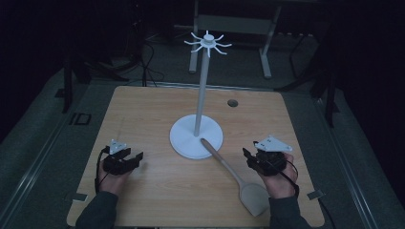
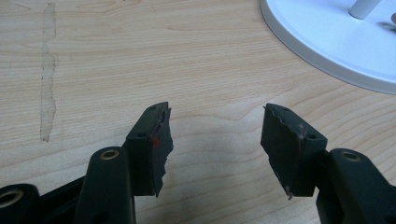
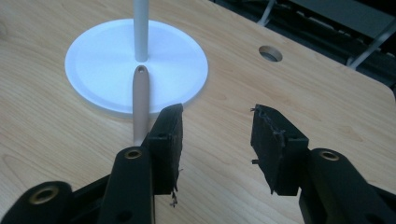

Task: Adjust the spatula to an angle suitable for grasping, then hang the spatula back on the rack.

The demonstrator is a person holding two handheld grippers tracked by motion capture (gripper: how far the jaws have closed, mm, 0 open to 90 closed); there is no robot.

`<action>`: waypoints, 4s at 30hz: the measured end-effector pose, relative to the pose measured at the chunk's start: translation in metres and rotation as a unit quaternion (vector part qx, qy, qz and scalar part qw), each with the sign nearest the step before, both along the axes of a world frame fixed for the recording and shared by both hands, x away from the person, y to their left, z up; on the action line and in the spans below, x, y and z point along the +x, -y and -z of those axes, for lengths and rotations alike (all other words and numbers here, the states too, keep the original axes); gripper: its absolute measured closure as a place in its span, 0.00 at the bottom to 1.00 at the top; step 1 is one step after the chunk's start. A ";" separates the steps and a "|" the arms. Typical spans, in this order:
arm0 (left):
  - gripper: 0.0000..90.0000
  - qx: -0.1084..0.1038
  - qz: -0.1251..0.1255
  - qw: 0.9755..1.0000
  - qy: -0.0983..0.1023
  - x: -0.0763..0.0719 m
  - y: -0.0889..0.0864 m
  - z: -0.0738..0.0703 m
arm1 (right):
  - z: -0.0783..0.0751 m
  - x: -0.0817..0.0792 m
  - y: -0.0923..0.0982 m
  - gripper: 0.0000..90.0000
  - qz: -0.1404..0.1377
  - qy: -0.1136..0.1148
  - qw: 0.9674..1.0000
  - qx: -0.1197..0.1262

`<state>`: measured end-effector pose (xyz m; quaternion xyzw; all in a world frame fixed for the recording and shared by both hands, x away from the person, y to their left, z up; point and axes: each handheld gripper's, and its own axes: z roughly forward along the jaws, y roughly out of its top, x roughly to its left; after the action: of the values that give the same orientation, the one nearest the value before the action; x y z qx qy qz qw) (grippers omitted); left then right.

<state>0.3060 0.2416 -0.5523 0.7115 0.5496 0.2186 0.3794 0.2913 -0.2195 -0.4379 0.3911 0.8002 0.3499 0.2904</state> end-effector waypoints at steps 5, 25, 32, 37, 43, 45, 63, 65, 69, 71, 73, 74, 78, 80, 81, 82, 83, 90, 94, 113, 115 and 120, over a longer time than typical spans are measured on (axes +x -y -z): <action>0.47 -0.001 0.000 1.000 0.000 0.000 0.000 0.000 | 0.000 0.005 -0.004 0.60 -0.003 -0.018 1.000 -0.007; 0.47 -0.001 -0.002 1.000 0.001 -0.001 -0.002 0.000 | 0.003 0.022 -0.031 0.59 -0.034 -0.051 0.998 -0.034; 0.47 0.000 -0.002 1.000 0.001 -0.001 -0.001 0.000 | 0.004 0.030 -0.036 0.59 -0.035 -0.067 0.996 -0.040; 0.47 0.000 -0.002 1.000 0.001 -0.001 -0.001 0.000 | 0.003 0.035 -0.038 0.57 -0.035 -0.079 0.996 -0.035; 0.47 -0.001 -0.002 1.000 0.000 -0.001 -0.001 0.000 | 0.003 0.041 -0.044 0.57 -0.040 -0.092 0.994 -0.035; 0.47 0.000 -0.001 1.000 0.000 -0.001 -0.001 0.000 | 0.004 0.042 -0.046 0.57 -0.043 -0.094 0.994 -0.040; 0.47 -0.003 -0.002 1.000 0.002 -0.001 -0.002 -0.001 | 0.024 0.060 -0.060 0.64 -0.053 -0.159 0.984 -0.066; 0.47 -0.003 -0.002 1.000 0.002 -0.001 -0.002 -0.001 | 0.027 0.062 -0.061 0.65 -0.058 -0.164 0.982 -0.070; 0.47 -0.004 -0.002 1.000 0.002 -0.001 -0.002 -0.001 | 0.034 0.066 -0.065 0.66 -0.066 -0.180 0.978 -0.077; 0.47 -0.002 -0.001 1.000 0.001 -0.001 -0.002 -0.001 | 0.036 0.067 -0.065 0.67 -0.070 -0.185 0.977 -0.076; 0.47 -0.003 -0.001 1.000 0.002 -0.001 -0.002 -0.001 | 0.039 0.069 -0.067 0.67 -0.071 -0.193 0.975 -0.080; 0.47 -0.004 -0.001 1.000 0.002 -0.001 -0.002 -0.001 | 0.043 0.071 -0.068 0.68 -0.073 -0.202 0.973 -0.083; 0.47 -0.004 -0.001 1.000 0.002 -0.001 -0.002 -0.001 | 0.050 0.074 -0.072 0.68 -0.078 -0.217 0.969 -0.088; 0.47 -0.004 -0.001 1.000 0.002 -0.001 -0.002 -0.001 | 0.052 0.075 -0.073 0.68 -0.080 -0.221 0.968 -0.089; 0.47 -0.004 -0.002 1.000 0.002 -0.002 -0.002 -0.001 | 0.056 0.077 -0.075 0.67 -0.078 -0.227 0.966 -0.093; 0.47 -0.005 -0.002 1.000 0.003 -0.002 -0.002 -0.001 | 0.056 0.077 -0.075 0.67 -0.078 -0.227 0.966 -0.093; 0.47 -0.004 -0.002 1.000 0.003 -0.002 -0.002 -0.001 | 0.058 0.078 -0.076 0.67 -0.079 -0.230 0.965 -0.096; 0.47 -0.005 -0.002 1.000 0.003 -0.001 -0.002 -0.001 | 0.071 0.083 -0.082 0.67 -0.086 -0.258 0.956 -0.111; 0.47 -0.005 -0.002 1.000 0.003 -0.001 -0.003 -0.001 | 0.076 0.086 -0.085 0.70 -0.081 -0.272 0.952 -0.114; 0.47 -0.005 -0.002 1.000 0.003 -0.001 -0.003 -0.001 | 0.084 0.096 -0.087 0.80 -0.081 -0.308 0.941 -0.114; 0.47 -0.005 -0.002 1.000 0.003 -0.001 -0.003 -0.001 | 0.085 0.097 -0.087 0.80 -0.081 -0.309 0.941 -0.114; 0.47 -0.005 -0.003 1.000 0.003 -0.001 -0.003 -0.001 | 0.086 0.097 -0.087 0.82 -0.078 -0.311 0.940 -0.114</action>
<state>0.3046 0.2446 -0.5511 0.7072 0.5515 0.2194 0.3842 0.3884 -0.1320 -0.5235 0.3807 0.9132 0.1394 0.0412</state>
